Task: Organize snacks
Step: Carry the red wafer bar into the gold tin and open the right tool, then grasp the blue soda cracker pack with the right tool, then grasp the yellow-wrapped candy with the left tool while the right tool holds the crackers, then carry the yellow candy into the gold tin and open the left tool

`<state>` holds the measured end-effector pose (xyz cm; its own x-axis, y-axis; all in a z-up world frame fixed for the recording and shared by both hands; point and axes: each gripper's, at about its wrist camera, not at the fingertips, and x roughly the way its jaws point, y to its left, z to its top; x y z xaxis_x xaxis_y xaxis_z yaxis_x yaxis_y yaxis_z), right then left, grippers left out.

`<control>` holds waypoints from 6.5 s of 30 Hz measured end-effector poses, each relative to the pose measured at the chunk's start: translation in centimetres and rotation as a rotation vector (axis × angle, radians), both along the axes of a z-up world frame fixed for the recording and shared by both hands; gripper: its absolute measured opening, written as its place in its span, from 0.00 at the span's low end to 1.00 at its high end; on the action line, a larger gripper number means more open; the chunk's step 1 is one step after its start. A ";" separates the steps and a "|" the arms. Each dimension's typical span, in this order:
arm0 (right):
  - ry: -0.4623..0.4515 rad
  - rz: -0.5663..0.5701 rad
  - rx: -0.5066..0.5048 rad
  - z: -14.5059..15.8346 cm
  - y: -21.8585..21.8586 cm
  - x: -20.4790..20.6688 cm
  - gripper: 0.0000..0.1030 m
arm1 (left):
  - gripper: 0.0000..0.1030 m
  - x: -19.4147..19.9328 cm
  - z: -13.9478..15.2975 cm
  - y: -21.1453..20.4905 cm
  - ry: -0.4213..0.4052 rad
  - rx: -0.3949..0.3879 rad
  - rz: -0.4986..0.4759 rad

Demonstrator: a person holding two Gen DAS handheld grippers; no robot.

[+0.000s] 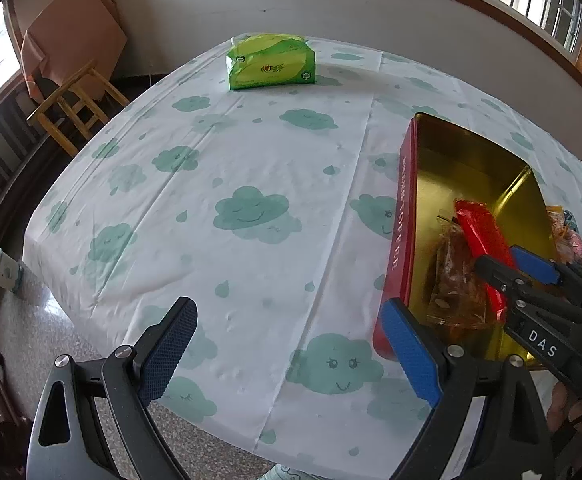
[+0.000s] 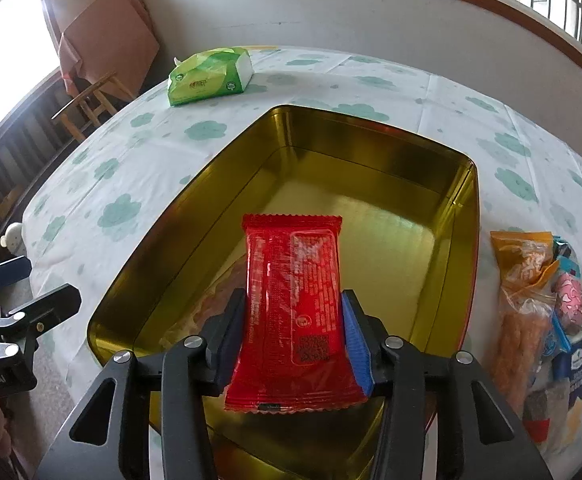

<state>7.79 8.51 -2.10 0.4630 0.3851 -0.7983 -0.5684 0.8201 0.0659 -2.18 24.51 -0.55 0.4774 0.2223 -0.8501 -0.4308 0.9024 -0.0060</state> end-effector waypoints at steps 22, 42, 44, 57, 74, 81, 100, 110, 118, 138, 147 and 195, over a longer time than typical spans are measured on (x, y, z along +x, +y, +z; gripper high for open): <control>-0.143 -0.159 0.079 4.8 -14.4 -1.9 0.57 | 0.89 0.9 2.2 -6.8 -0.048 0.009 -0.156; -0.035 -0.282 -0.026 -0.6 -25.9 -0.9 0.58 | 0.89 1.7 2.4 -19.0 -0.045 0.023 -0.482; -0.042 -0.278 -0.033 -0.6 -25.7 -0.4 0.59 | 0.89 1.8 2.2 -19.8 -0.039 0.026 -0.506; -0.014 -0.220 -0.067 -1.4 -25.9 1.0 0.61 | 0.89 2.9 0.6 -23.9 0.016 0.026 -0.603; 0.016 -0.222 0.023 -2.3 -25.2 3.9 0.60 | 0.90 3.7 -0.6 -26.5 0.031 0.041 -0.663; -0.073 -0.174 -0.074 -2.7 -24.6 2.4 0.52 | 0.90 3.7 0.1 -27.4 0.009 0.072 -0.674; -0.121 -0.433 -0.034 -2.8 -33.2 3.1 0.51 | 0.70 5.9 -1.3 -29.1 0.051 0.003 -0.685; -0.119 -0.433 -0.027 -2.8 -33.3 3.1 0.51 | 0.45 7.8 -3.9 -28.6 0.115 -0.110 -0.651; -0.119 -0.433 -0.029 -2.8 -33.4 3.1 0.51 | 0.28 8.1 -4.0 -29.0 0.103 -0.119 -0.665; -0.120 -0.433 -0.030 -2.8 -33.4 3.1 0.52 | 0.22 6.3 0.0 -27.3 0.024 -0.124 -0.659; -0.120 -0.433 -0.031 -2.8 -33.3 3.1 0.52 | 0.22 7.3 3.2 -20.0 -0.053 -0.041 -0.503; -0.050 -0.446 -0.082 -2.6 -33.0 4.0 0.50 | 0.43 8.2 -1.8 -10.0 0.073 0.050 -0.322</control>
